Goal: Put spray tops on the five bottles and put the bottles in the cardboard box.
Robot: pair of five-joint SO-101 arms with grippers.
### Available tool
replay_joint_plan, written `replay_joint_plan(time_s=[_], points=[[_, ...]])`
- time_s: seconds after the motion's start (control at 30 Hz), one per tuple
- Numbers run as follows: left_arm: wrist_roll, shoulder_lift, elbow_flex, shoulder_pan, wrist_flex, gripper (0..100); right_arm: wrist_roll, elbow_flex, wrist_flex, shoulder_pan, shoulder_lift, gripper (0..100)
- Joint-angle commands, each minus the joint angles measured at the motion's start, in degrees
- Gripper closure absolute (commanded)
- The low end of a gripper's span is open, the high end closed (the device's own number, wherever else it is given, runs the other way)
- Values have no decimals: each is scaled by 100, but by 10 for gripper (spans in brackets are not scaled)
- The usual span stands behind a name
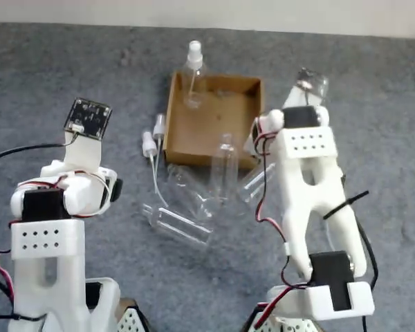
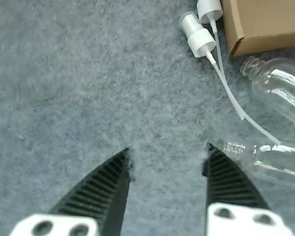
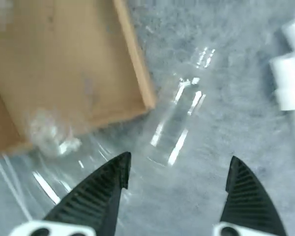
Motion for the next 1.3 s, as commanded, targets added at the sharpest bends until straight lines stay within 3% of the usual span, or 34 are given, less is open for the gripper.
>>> replay_joint_plan(time_s=[0.0, 0.57, 0.73, 0.9, 1.03, 1.27], points=[[-88, 22, -259, 92, 44, 807, -352, 391, -611, 31, -198, 743], [-88, 22, -286, 92, 44, 806, -308, 2308, -2448, 40, -198, 748], [-88, 22, -295, 92, 44, 806, -211, 2571, -2440, 92, -198, 853], [-88, 22, -295, 92, 44, 806, 580, 2782, -2404, 708, -268, 958], [-88, 22, -295, 92, 44, 806, 1521, 2642, -1745, 1077, -391, 996], [-97, 22, -251, -31, 44, 806, 1705, 2352, -1367, 936, -2844, 996]])
